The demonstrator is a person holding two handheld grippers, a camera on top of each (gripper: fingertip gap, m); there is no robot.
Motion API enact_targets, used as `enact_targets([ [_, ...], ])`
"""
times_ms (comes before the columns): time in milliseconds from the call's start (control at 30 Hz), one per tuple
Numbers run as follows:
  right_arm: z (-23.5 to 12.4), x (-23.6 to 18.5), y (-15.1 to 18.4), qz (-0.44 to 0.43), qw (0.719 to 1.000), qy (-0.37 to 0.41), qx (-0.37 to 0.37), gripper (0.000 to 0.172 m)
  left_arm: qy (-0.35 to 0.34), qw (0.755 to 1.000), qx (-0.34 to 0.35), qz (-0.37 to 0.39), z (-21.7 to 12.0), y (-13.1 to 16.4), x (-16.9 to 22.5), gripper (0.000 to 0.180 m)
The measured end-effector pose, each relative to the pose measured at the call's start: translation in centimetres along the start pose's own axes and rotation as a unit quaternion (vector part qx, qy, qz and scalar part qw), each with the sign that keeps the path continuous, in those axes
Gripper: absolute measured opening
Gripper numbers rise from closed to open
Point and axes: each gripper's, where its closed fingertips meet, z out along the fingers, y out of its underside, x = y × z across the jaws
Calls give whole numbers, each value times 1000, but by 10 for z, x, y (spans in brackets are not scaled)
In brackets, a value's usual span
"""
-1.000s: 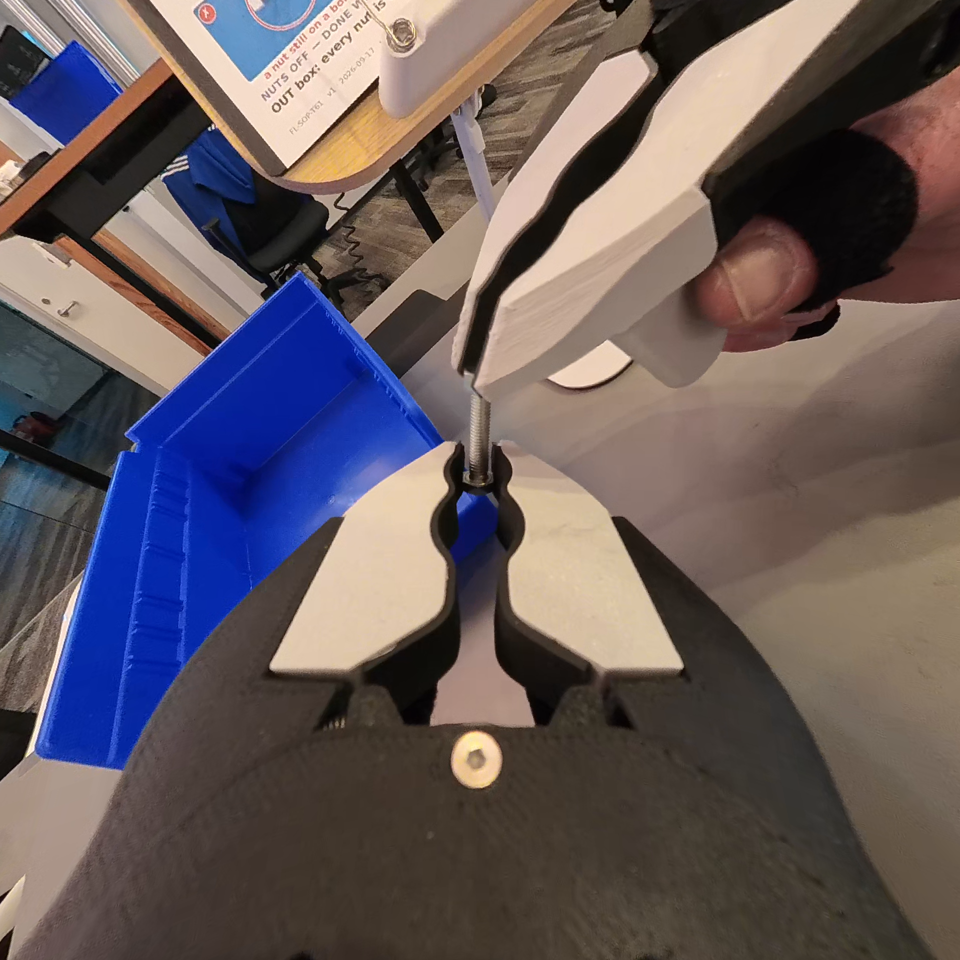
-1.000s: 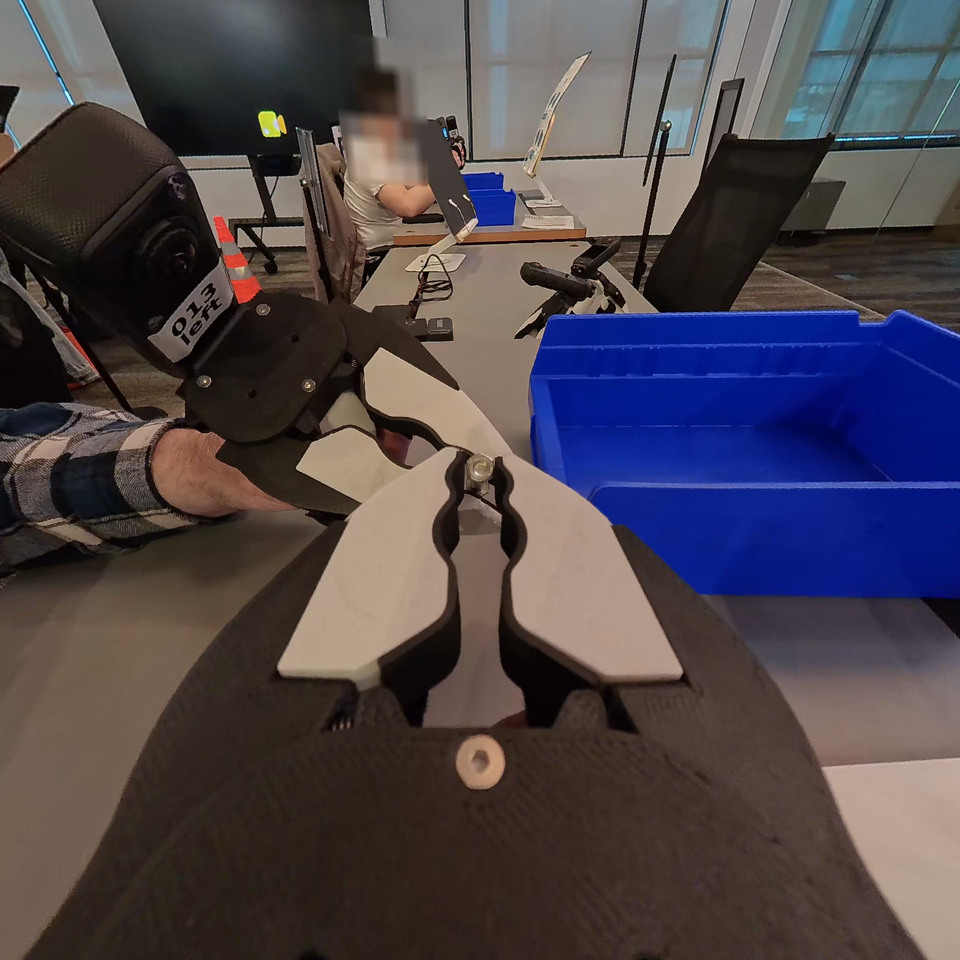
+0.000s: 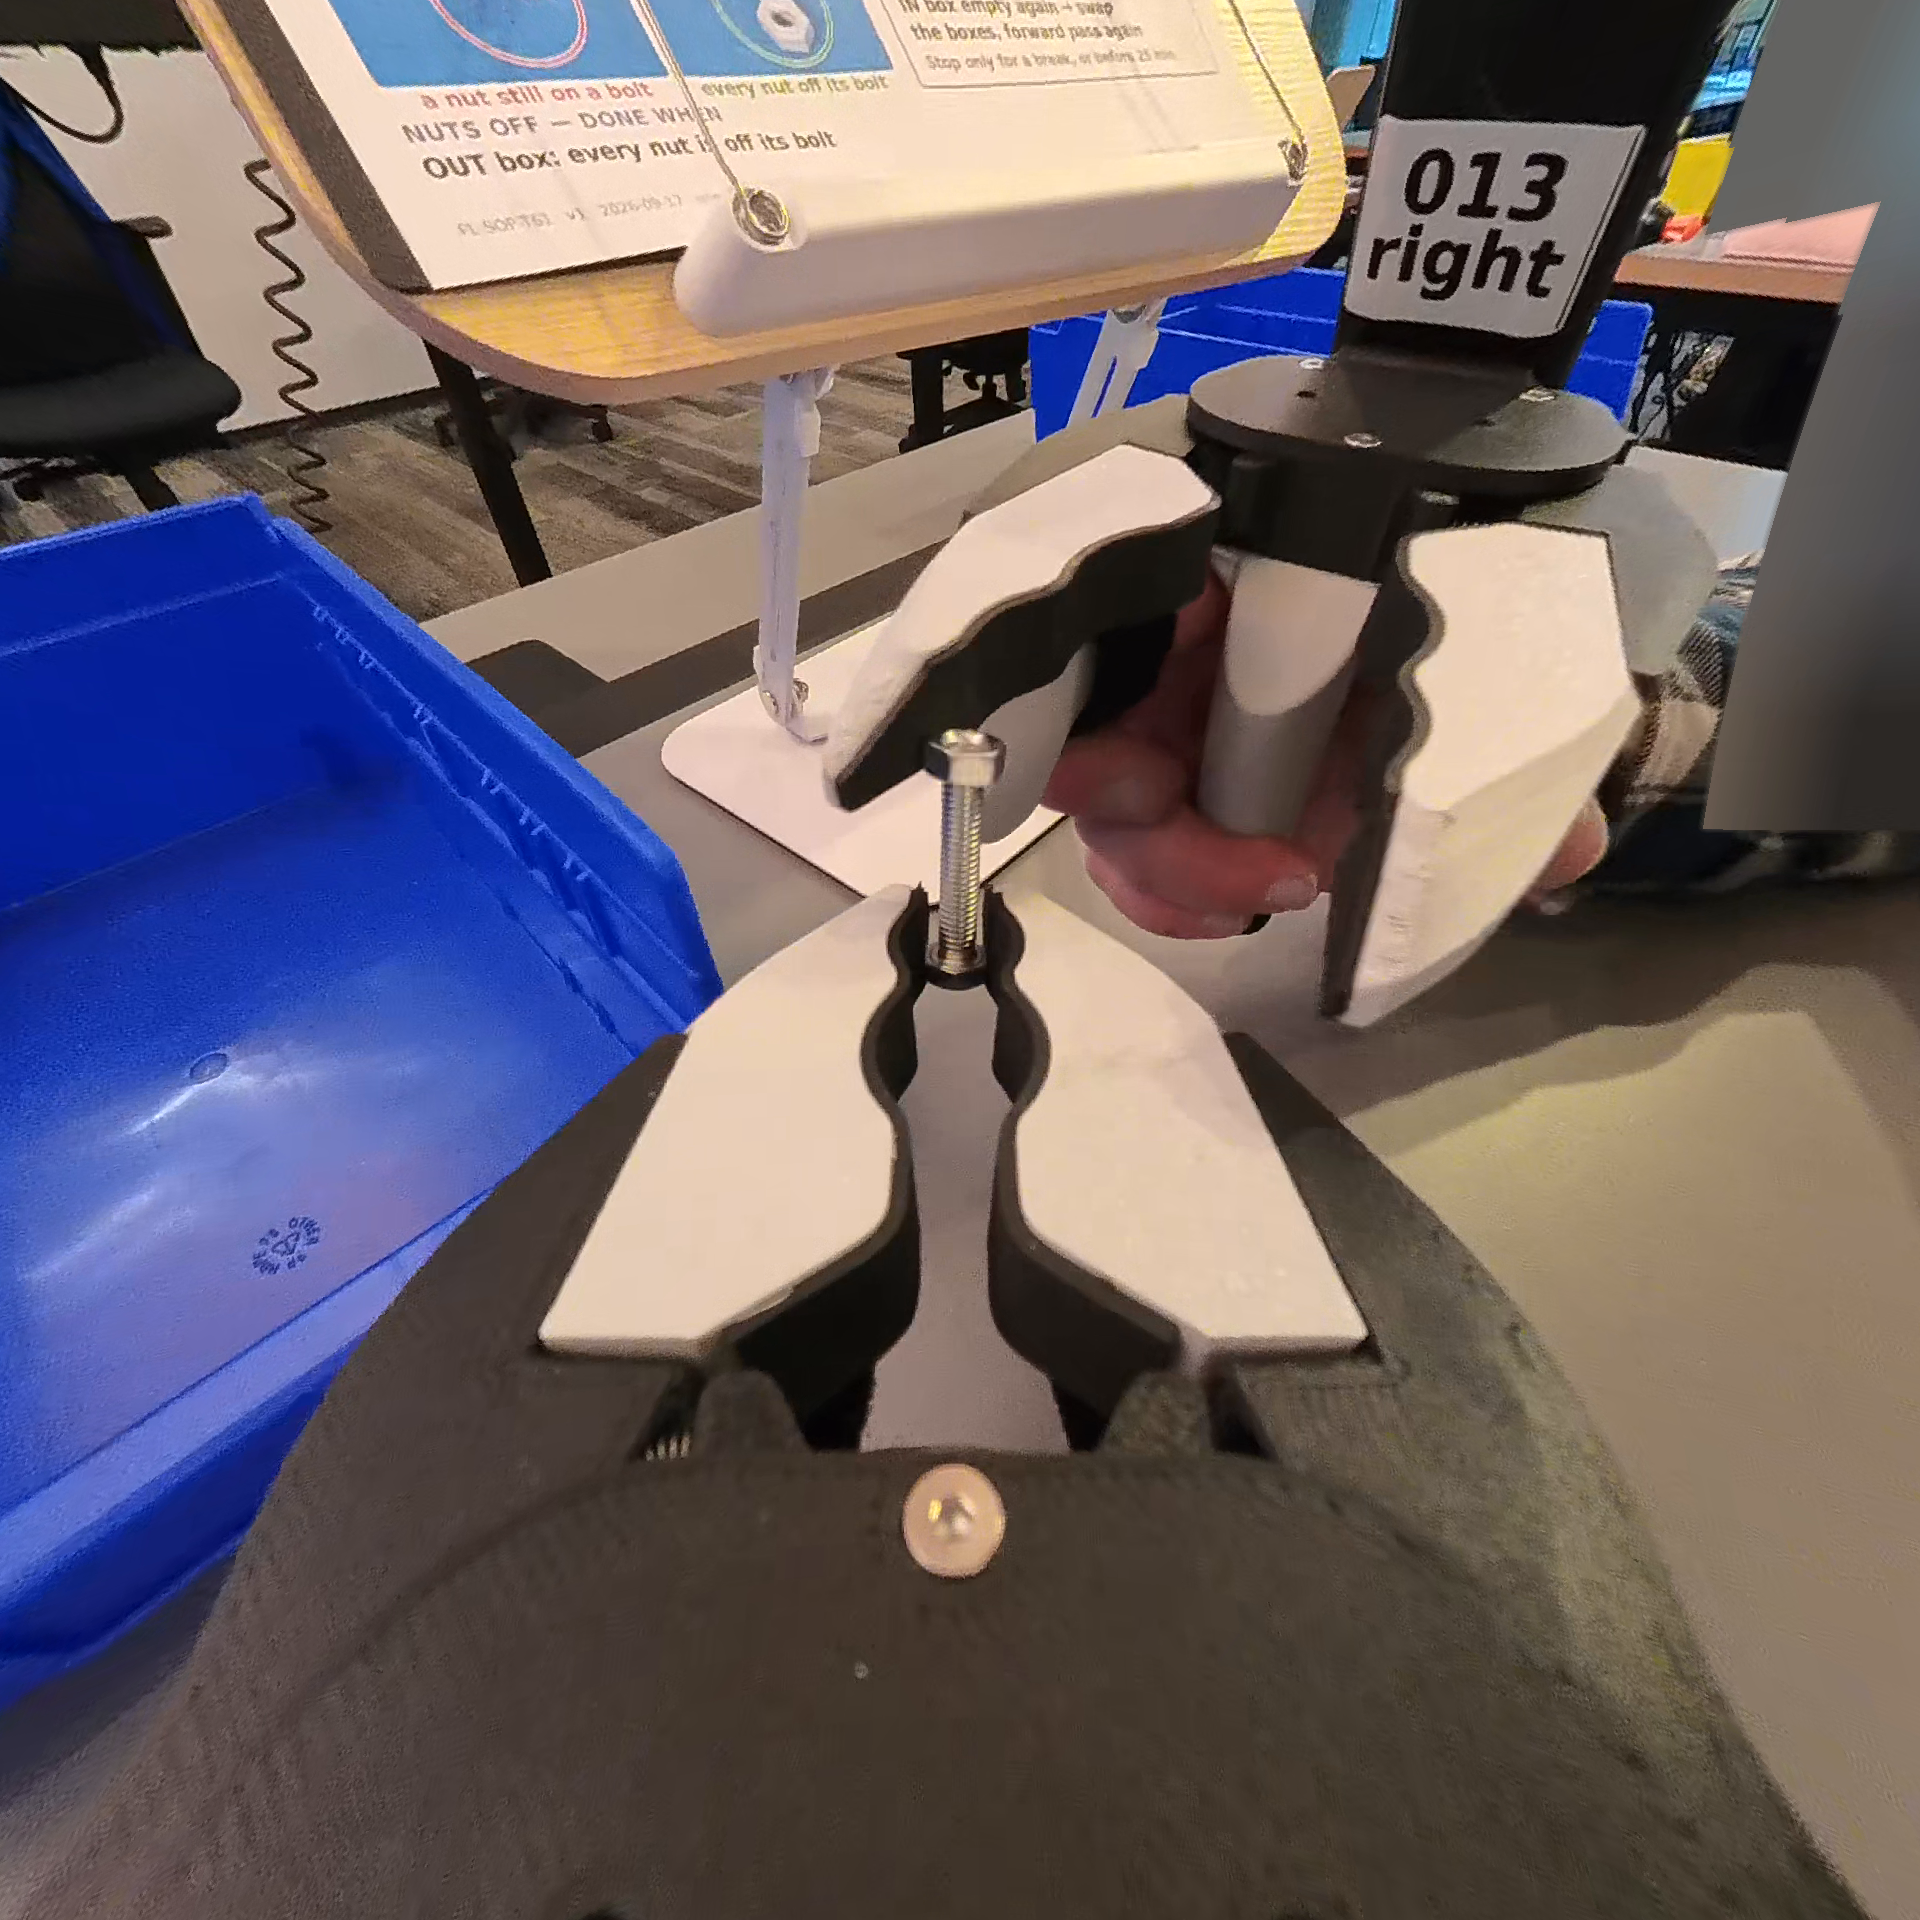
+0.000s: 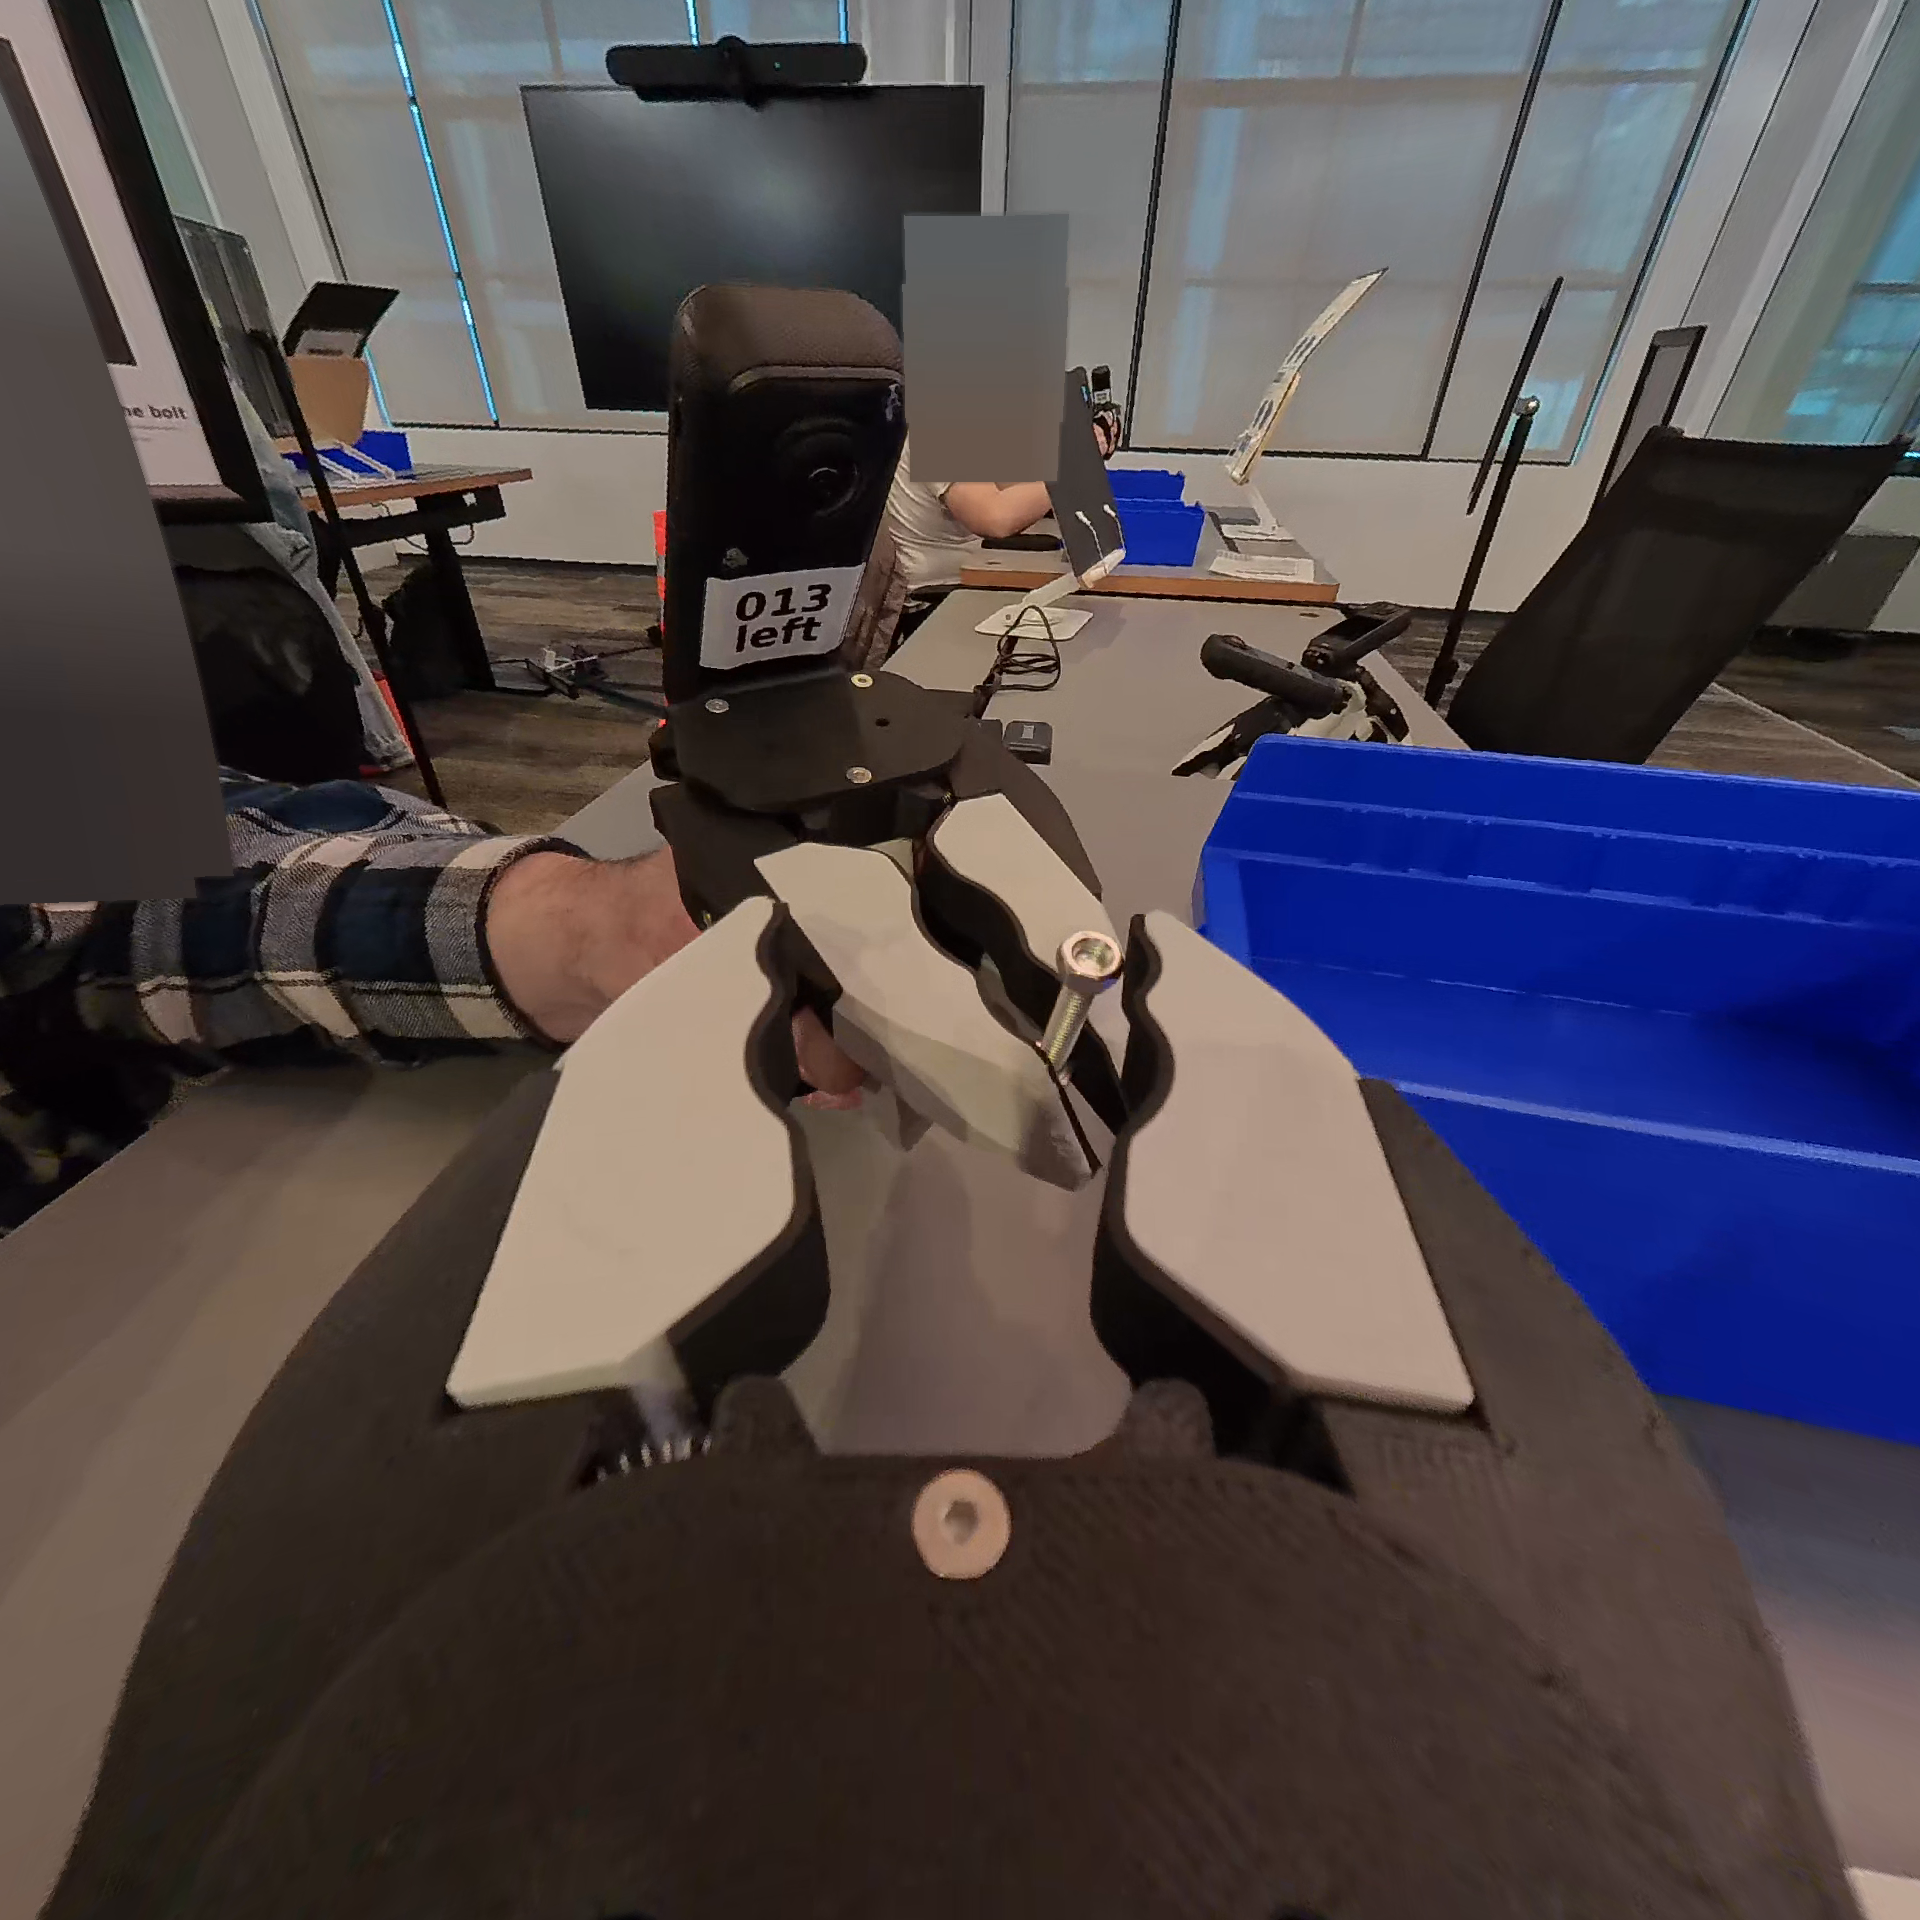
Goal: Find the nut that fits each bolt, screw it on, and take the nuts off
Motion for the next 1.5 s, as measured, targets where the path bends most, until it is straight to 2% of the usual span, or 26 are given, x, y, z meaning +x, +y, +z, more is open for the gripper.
enact_targets([
  [233, -2, 2, 1, 3, 1000, 2, 0, 58, -1, 1000, 2, -8, -2, 0, -3, 10],
  [433, -10, 10, -2, 2, 1000, 23, 14, 39, 4, 1000, 8, -20, -3, -1, -4, 10],
  [533, -9, 14, -2, 16, 999, 24, 16, 54, 10, 1000, 5, -19, -1, 0, -2, 10],
  [667, -4, 6, 1, 14, 1000, 6, 15, 62, 15, 1000, 4, -19, 1, 1, 1, 10],
  [867, -7, 5, -2, 8, 1000, 4, 21, 53, 11, 999, 20, -39, -3, -3, -5, 10],
  [967, -11, 5, -7, 11, 999, -2, 39, 37, 8, 999, 21, -43, -6, -3, -9, 10],
  [1100, -10, 11, -5, 27, 999, 11, 36, 61, 19, 999, 15, -37, -1, 0, -3, 10],
  [1200, -4, 6, 0, 26, 999, 1, 26, 67, 23, 999, 15, -37, 1, 0, 0, 10],
  [1333, -4, 1, -1, 21, 999, -10, 28, 61, 18, 999, 23, -46, -1, -2, -4, 10],
  [1433, -9, -2, -6, 14, 999, -24, 44, 38, 17, 998, 30, -55, -4, -4, -7, 10],
  [1500, -10, 2, -8, 18, 999, -13, 48, 46, 21, 997, 33, -60, -4, -4, -7, 10],
])
